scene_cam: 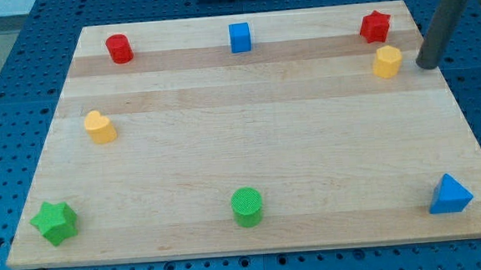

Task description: Push the yellow hexagon to the right center of the board

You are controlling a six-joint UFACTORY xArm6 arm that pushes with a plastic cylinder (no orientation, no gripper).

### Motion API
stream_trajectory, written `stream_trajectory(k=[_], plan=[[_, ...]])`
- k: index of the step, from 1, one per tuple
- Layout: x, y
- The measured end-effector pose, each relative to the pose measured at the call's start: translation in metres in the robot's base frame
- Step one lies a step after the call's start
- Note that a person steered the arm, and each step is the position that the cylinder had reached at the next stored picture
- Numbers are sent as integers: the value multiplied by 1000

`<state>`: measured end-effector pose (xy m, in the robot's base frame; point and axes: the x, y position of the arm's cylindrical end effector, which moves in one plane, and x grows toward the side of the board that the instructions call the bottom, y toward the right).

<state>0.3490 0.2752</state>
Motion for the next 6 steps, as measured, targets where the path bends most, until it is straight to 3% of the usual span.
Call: stream_trajectory(k=[4, 6], plan=[[-16, -33], [16, -40]])
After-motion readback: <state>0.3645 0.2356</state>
